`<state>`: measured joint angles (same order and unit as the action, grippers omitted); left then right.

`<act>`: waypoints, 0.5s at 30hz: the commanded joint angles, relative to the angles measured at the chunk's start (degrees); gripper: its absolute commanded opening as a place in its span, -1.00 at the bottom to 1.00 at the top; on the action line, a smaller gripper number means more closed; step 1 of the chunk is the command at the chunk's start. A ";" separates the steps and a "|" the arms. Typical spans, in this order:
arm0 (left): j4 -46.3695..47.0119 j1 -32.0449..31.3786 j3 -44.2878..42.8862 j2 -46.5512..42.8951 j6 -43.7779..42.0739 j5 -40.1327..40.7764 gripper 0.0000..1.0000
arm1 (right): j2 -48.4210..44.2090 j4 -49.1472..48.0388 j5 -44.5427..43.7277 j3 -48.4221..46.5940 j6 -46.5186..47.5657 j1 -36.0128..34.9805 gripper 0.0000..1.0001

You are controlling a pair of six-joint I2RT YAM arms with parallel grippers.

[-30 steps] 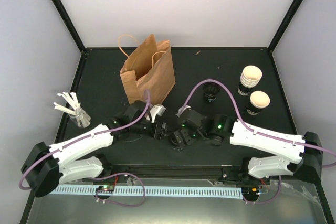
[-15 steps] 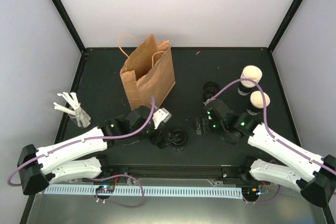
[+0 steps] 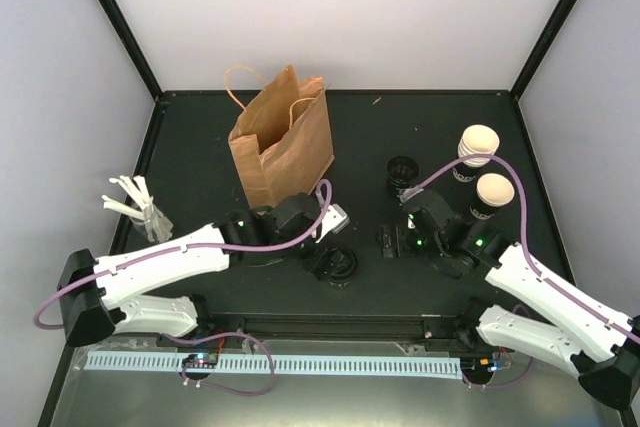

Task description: Pack the takeout coffee

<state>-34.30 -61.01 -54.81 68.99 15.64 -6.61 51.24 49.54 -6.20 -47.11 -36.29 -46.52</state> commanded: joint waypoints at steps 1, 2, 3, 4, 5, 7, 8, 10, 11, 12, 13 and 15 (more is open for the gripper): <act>-3.03 -0.64 -0.75 -4.20 1.34 2.03 0.97 | 0.10 -1.66 11.01 -0.29 8.10 0.21 0.90; -2.78 -0.68 -0.10 -5.60 1.63 2.02 0.97 | 0.06 -1.81 11.71 -0.33 8.63 0.19 0.89; -2.92 -0.68 0.29 -6.96 2.14 2.36 0.97 | -0.06 -2.09 11.88 -0.46 8.75 0.19 0.90; -3.49 -0.62 0.72 -8.11 2.84 2.90 0.97 | -0.04 -2.16 12.14 -0.83 9.07 0.19 0.90; -4.54 -0.60 1.02 -9.59 3.35 3.89 0.98 | 0.18 -2.19 12.81 -1.36 9.83 0.06 0.89; -6.61 -0.49 1.63 -11.73 5.37 5.65 0.97 | 1.47 -1.92 12.88 -3.14 10.99 -1.28 0.90; -7.33 0.17 2.08 -13.12 6.13 6.22 0.97 | 2.59 -1.41 11.42 -4.21 11.29 -3.57 0.89; -7.64 1.82 3.36 -16.26 7.59 6.05 0.97 | 5.74 0.49 7.90 -7.14 11.26 -7.41 0.89; -7.32 2.84 4.22 -18.28 8.31 5.97 0.98 | 7.84 1.59 6.09 -8.54 10.86 -9.29 0.90; -6.77 4.01 5.25 -20.38 9.06 5.88 0.98 | 9.96 2.44 4.25 -9.93 10.30 -11.22 0.90; -6.59 5.35 6.01 -22.40 9.56 5.73 0.98 | 12.10 3.21 2.56 -11.20 9.55 -12.88 0.89; -7.69 8.71 6.76 -25.61 10.24 5.15 0.98 | 15.70 4.07 0.43 -13.28 8.11 -15.65 0.88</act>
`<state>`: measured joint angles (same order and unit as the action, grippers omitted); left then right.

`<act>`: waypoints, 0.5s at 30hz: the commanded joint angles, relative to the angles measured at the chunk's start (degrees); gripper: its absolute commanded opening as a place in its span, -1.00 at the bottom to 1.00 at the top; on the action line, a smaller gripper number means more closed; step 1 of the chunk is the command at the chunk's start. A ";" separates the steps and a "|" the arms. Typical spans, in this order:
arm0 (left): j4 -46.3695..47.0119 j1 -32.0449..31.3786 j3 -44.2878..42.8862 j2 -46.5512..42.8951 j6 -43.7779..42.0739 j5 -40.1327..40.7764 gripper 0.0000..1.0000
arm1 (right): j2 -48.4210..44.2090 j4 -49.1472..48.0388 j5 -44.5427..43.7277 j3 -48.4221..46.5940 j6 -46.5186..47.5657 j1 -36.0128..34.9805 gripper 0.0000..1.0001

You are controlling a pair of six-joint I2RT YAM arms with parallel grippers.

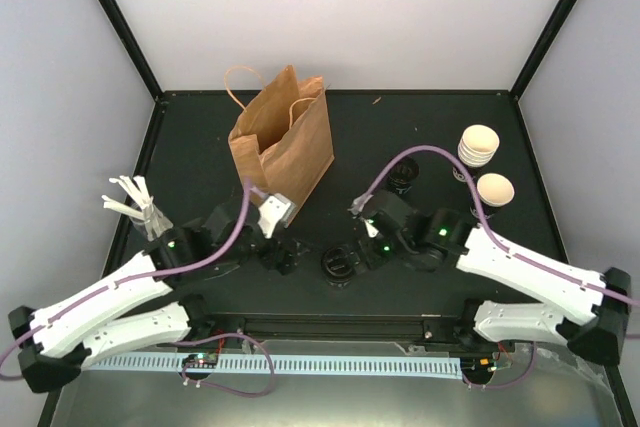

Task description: Pack the takeout coffee

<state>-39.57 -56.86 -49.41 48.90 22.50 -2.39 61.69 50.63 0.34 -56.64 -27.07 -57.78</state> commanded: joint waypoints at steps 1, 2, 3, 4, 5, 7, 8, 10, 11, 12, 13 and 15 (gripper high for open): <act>-3.39 6.29 1.47 -6.74 3.52 0.53 0.97 | 6.76 2.99 -6.78 -4.76 -1.81 -5.64 0.89; -4.54 7.91 1.47 -7.48 3.53 0.48 0.97 | 8.43 2.97 -7.42 -5.45 -2.35 -6.70 0.89; -5.68 9.27 1.43 -8.12 3.58 0.38 0.98 | 9.61 3.00 -7.91 -6.06 -3.00 -7.52 0.89; -6.69 10.45 1.48 -8.53 3.51 0.12 0.98 | 10.71 2.94 -8.24 -6.51 -3.59 -8.20 0.89; -7.50 11.39 1.61 -8.76 3.47 -0.10 0.98 | 11.68 2.69 -8.37 -6.81 -4.13 -8.64 0.89; -8.57 12.44 2.06 -9.08 3.36 -0.63 0.98 | 13.73 2.38 -8.70 -7.39 -5.11 -9.19 0.89; -8.86 12.74 2.26 -9.13 3.43 -0.86 0.97 | 14.81 2.32 -8.81 -7.73 -5.42 -9.38 0.89; -9.39 12.98 2.56 -9.65 3.57 -0.83 0.97 | 16.61 2.35 -9.32 -8.16 -6.18 -9.61 0.88; -9.55 13.07 2.64 -9.96 3.60 -0.62 0.97 | 17.37 2.30 -9.37 -8.32 -6.45 -9.63 0.86; -9.82 13.17 2.61 -10.38 3.65 -0.52 0.98 | 17.93 2.18 -9.35 -8.45 -6.74 -9.62 0.83; -10.09 13.21 2.55 -10.71 3.65 -0.46 0.98 | 18.48 2.18 -9.31 -8.56 -6.95 -9.57 0.80; -10.68 13.37 2.48 -11.43 3.66 -0.35 0.98 | 19.04 1.62 -9.01 -8.53 -7.47 -9.70 0.79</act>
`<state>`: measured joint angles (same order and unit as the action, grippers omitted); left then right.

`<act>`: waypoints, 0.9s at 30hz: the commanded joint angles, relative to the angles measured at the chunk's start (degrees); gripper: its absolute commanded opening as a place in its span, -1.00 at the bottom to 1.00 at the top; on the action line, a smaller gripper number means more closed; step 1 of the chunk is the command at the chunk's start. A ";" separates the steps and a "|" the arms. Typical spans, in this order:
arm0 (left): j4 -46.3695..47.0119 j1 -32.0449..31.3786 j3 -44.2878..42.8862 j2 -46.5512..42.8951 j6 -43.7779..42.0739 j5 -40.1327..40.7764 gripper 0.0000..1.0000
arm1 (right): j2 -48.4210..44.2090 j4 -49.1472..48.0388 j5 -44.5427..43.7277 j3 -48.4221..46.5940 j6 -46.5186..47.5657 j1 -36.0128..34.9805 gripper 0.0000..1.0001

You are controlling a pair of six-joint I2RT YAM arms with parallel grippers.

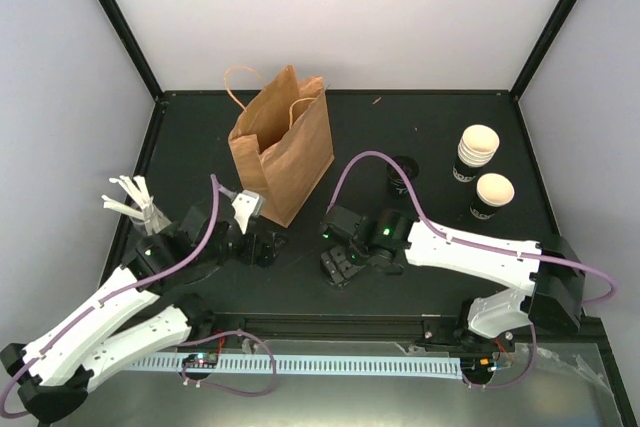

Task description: Pack the takeout coffee

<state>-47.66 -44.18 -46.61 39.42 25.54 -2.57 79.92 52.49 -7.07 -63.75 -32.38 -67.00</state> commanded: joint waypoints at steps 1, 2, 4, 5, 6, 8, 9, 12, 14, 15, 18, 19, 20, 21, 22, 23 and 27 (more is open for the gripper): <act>-3.02 0.76 -0.35 -2.31 0.76 -0.04 0.98 | 0.92 -0.52 -1.36 -1.34 -2.39 -0.54 0.79; -3.46 0.76 -0.29 -2.63 0.87 0.03 0.98 | 1.06 -0.64 -1.10 -1.37 -2.61 -0.65 0.79; -4.39 0.77 -0.20 -3.51 1.55 -0.05 0.98 | 1.46 -0.59 -0.93 -1.49 -3.06 -1.08 0.78; -4.87 0.77 -0.04 -4.13 1.88 -0.16 0.98 | 1.72 -0.47 -0.99 -1.66 -3.18 -1.44 0.78; -5.30 0.77 0.19 -4.83 2.27 -0.35 0.97 | 2.16 -0.34 -1.20 -1.91 -3.33 -1.87 0.78; -6.15 0.77 0.60 -6.52 2.79 -0.56 0.98 | 2.98 -0.07 -1.72 -2.56 -3.66 -2.75 0.78; -6.71 0.77 0.59 -7.68 3.03 -0.59 0.97 | 3.41 0.22 -1.92 -3.08 -4.00 -3.04 0.78; -8.18 0.77 -0.19 -9.55 3.46 -0.58 0.97 | 4.73 0.63 -1.78 -3.89 -5.09 -3.63 0.78; -9.29 0.77 -0.78 -10.07 3.63 -0.39 0.98 | 5.42 0.94 -1.83 -4.10 -5.74 -3.77 0.77; -9.70 0.77 -0.95 -10.37 3.73 -0.42 0.98 | 5.69 1.23 -2.15 -4.11 -6.20 -3.85 0.76; -10.17 0.77 -0.48 -11.75 4.13 -0.51 0.98 | 5.93 2.34 -3.67 -3.93 -7.60 -3.92 0.74; -10.17 0.77 -0.23 -12.29 4.27 -0.59 0.97 | 5.96 2.81 -4.03 -3.85 -7.95 -3.93 0.73; -10.22 0.77 -0.04 -12.80 4.48 -0.78 0.98 | 5.88 3.03 -4.23 -3.77 -8.17 -3.91 0.73; -10.26 0.77 0.11 -13.08 4.71 -0.89 0.98 | 5.80 3.19 -4.33 -3.68 -8.36 -3.92 0.72; -10.26 0.77 0.26 -13.27 4.83 -1.13 0.97 | 5.82 3.39 -4.49 -3.67 -8.65 -3.88 0.71; -10.19 0.72 0.49 -13.40 4.95 -1.39 0.97 | 5.86 3.77 -4.78 -3.81 -8.93 -3.91 0.72; -9.59 0.77 1.23 -13.29 4.85 -1.94 0.97 | 5.74 4.18 -5.90 -4.01 -9.11 -4.18 0.73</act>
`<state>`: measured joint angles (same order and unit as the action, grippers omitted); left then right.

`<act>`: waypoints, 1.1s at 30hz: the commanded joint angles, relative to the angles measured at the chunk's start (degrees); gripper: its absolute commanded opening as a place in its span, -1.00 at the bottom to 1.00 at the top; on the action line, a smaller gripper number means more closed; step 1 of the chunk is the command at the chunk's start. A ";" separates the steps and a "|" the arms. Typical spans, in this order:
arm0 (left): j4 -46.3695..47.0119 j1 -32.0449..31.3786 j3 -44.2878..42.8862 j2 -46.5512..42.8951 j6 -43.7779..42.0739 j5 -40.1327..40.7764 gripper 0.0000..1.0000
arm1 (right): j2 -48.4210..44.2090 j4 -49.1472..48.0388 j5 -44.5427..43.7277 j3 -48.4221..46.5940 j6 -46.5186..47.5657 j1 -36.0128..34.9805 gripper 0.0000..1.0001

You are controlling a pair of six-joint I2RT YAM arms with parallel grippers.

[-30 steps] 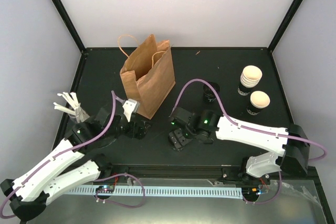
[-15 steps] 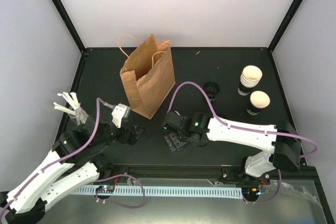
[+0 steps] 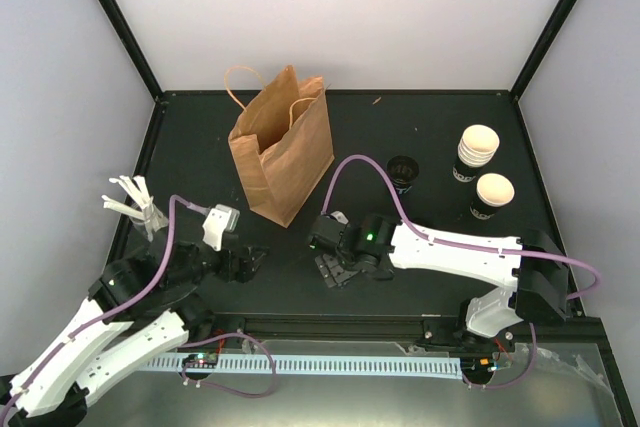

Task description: Pack the takeout coffee

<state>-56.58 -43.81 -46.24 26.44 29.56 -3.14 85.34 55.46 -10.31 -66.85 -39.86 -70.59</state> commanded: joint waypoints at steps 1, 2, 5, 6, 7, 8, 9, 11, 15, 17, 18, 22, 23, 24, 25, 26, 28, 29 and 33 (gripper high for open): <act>-0.52 0.39 0.96 -0.22 0.85 -1.33 0.97 | 0.21 1.14 -2.61 -0.96 -1.51 -0.65 0.73; -0.34 0.39 1.01 -0.21 0.98 -1.30 0.98 | 0.10 1.06 -2.55 -1.11 -1.32 -0.69 0.74; 0.22 0.39 0.95 -0.07 1.10 -1.43 0.98 | 0.28 1.68 -2.57 -2.12 -0.72 -0.69 0.74; 0.33 0.39 0.91 0.00 1.08 -1.37 0.98 | 0.46 1.87 -2.60 -2.47 -0.54 -0.68 0.74; 0.39 0.39 0.89 0.15 1.13 -1.28 0.98 | 0.71 2.09 -2.59 -2.71 -0.49 -0.64 0.74; 0.41 0.39 0.89 0.23 1.19 -1.20 0.98 | 1.01 2.29 -2.67 -2.94 -0.51 -0.63 0.74; 0.58 0.39 0.95 0.33 1.20 -1.17 0.97 | 1.38 2.42 -2.63 -3.18 -0.37 -0.68 0.74; 0.95 0.39 1.31 0.53 1.21 -1.23 0.98 | 1.90 2.24 -2.30 -3.20 -0.29 -0.73 0.73; 1.67 0.38 1.67 1.04 1.02 -1.51 0.97 | 2.69 1.77 -1.92 -3.10 -0.48 -0.93 0.73; 1.73 0.39 1.76 1.07 0.97 -1.52 0.97 | 3.00 1.43 -1.75 -3.15 -0.53 -0.87 0.73; 1.72 0.39 1.83 1.07 0.97 -1.59 0.98 | 3.22 1.57 -1.77 -3.26 -0.61 -0.95 0.72; 1.73 0.39 2.10 0.75 1.02 -1.64 0.98 | 3.66 2.02 -1.89 -3.76 -0.73 -0.99 0.62; 1.73 0.39 2.19 0.74 1.02 -1.56 0.97 | 3.62 2.15 -1.97 -3.81 -0.87 -1.04 0.60; 1.81 0.39 2.28 0.79 0.94 -1.53 0.97 | 3.49 2.31 -2.12 -3.81 -0.98 -1.03 0.57; 1.92 0.39 2.41 1.01 0.82 -1.48 0.97 | 3.37 2.32 -2.29 -3.77 -1.01 -1.02 0.54; 2.05 0.39 2.52 1.18 0.70 -1.43 0.98 | 3.22 2.39 -2.53 -3.69 -1.08 -1.02 0.52; 2.17 0.39 2.36 1.77 0.52 -1.29 0.98 | 3.33 2.58 -2.77 -3.68 -1.19 -0.97 0.50; 2.22 0.39 2.18 1.97 0.50 -1.26 0.98 | 3.52 2.62 -2.82 -3.72 -1.19 -1.01 0.50; 2.87 0.38 1.99 2.55 0.26 -1.24 0.97 | 3.84 2.84 -2.94 -3.90 -1.02 -1.04 0.51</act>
<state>-55.51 -43.83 -43.57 28.16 30.20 -3.95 88.82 57.43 -11.62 -69.28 -40.45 -71.29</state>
